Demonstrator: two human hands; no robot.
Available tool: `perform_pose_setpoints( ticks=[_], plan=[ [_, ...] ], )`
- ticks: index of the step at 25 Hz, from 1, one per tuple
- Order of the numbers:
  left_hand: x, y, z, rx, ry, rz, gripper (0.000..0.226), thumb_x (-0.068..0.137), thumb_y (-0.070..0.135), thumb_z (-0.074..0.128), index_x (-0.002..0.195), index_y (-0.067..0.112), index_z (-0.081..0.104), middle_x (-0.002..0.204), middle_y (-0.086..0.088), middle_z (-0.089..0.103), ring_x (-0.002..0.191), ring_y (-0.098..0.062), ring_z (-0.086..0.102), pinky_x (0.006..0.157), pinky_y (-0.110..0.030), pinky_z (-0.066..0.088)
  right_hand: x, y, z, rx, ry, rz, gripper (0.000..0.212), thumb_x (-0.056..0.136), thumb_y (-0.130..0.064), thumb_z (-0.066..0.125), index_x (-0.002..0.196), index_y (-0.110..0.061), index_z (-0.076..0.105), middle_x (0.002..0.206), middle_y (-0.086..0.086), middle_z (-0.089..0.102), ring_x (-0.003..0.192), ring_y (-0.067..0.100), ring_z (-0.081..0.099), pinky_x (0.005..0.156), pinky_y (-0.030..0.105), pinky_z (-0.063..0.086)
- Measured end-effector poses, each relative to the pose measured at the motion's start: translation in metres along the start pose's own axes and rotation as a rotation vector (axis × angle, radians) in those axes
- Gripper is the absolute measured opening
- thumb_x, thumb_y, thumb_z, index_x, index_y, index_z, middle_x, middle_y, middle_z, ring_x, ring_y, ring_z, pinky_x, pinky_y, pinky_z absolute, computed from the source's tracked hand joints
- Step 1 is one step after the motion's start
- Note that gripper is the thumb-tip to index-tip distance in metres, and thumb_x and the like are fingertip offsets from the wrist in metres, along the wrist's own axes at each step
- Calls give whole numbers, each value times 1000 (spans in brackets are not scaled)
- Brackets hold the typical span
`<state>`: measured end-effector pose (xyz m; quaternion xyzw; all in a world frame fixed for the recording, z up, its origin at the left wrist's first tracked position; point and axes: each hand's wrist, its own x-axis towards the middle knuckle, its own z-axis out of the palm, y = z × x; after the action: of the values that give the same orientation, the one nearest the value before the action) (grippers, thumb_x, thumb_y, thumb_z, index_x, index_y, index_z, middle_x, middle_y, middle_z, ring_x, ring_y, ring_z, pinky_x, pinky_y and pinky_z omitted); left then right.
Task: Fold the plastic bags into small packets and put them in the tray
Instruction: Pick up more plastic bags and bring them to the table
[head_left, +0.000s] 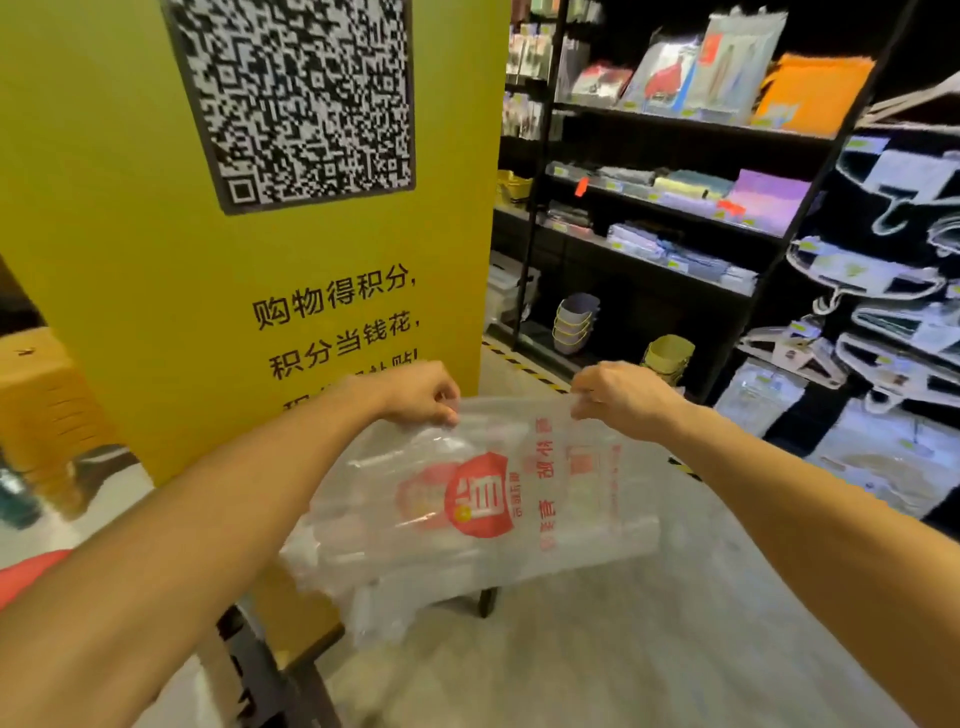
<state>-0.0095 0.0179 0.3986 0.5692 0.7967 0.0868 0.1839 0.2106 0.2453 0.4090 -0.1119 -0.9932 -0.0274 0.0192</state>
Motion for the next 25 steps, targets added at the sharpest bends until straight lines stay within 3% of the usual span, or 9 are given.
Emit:
perform_pose_setpoints(
  ticks=[4, 7, 11, 14, 16, 20, 22, 24, 25],
  plan=[
    [23, -46, -2, -35, 12, -37, 20, 94, 29, 75, 77, 19, 70, 73, 1, 69, 69, -19, 63, 70, -39, 50, 64, 16, 11, 77, -119, -8, 16, 99, -25, 66, 89, -30, 54, 82, -9, 62, 76, 16, 60, 57, 25, 36],
    [37, -76, -4, -93, -29, -83, 6, 94, 20, 73, 97, 16, 75, 89, -2, 74, 84, -23, 69, 78, -41, 53, 117, 20, 20, 91, -178, -53, 13, 97, -28, 69, 90, -25, 59, 87, -4, 66, 78, 17, 60, 62, 31, 41],
    [51, -118, 7, -163, -76, -229, 29, 95, 26, 73, 122, 18, 70, 113, 2, 71, 104, -20, 66, 92, -37, 54, 197, 27, 48, 100, -274, -123, 21, 97, -35, 70, 80, -28, 59, 88, -8, 69, 76, 11, 60, 62, 30, 38],
    [62, -177, 41, -133, -109, -423, 14, 91, 32, 79, 96, 21, 71, 92, 6, 71, 87, -18, 66, 73, -32, 52, 272, 35, 96, 92, -357, -214, 24, 98, -37, 68, 79, -26, 58, 85, -4, 70, 78, 16, 64, 69, 39, 48],
    [67, -210, 69, -172, -72, -542, 15, 87, 33, 82, 81, 30, 69, 87, 5, 72, 85, -20, 68, 71, -33, 52, 321, 35, 141, 86, -401, -320, 16, 99, -29, 66, 87, -19, 63, 91, -1, 72, 84, 20, 66, 77, 40, 52],
    [79, -249, 122, -163, -105, -733, 21, 85, 19, 80, 74, 25, 62, 79, 4, 65, 78, -19, 62, 67, -31, 47, 386, 22, 244, 23, -459, -482, 13, 95, -31, 59, 86, -23, 59, 101, -4, 74, 96, 23, 70, 78, 41, 57],
    [88, -260, 148, -143, -195, -781, 11, 87, 12, 75, 92, 19, 68, 92, 2, 62, 89, -19, 60, 70, -28, 45, 403, 13, 292, 7, -465, -557, 16, 97, -37, 58, 95, -23, 65, 109, -1, 73, 104, 27, 69, 77, 34, 53],
    [93, -271, 178, -118, -216, -831, 30, 89, 8, 71, 118, 13, 68, 116, -5, 65, 99, -18, 59, 81, -26, 47, 413, 1, 328, -36, -439, -624, 19, 100, -40, 58, 103, -24, 67, 115, 6, 72, 109, 29, 67, 72, 31, 42],
    [93, -274, 190, -107, -189, -841, 28, 92, 6, 68, 119, 12, 68, 119, -8, 66, 94, -15, 58, 78, -24, 46, 418, -5, 344, -51, -413, -653, 19, 101, -40, 58, 103, -23, 67, 115, 7, 72, 110, 30, 66, 72, 32, 38]
  ],
)
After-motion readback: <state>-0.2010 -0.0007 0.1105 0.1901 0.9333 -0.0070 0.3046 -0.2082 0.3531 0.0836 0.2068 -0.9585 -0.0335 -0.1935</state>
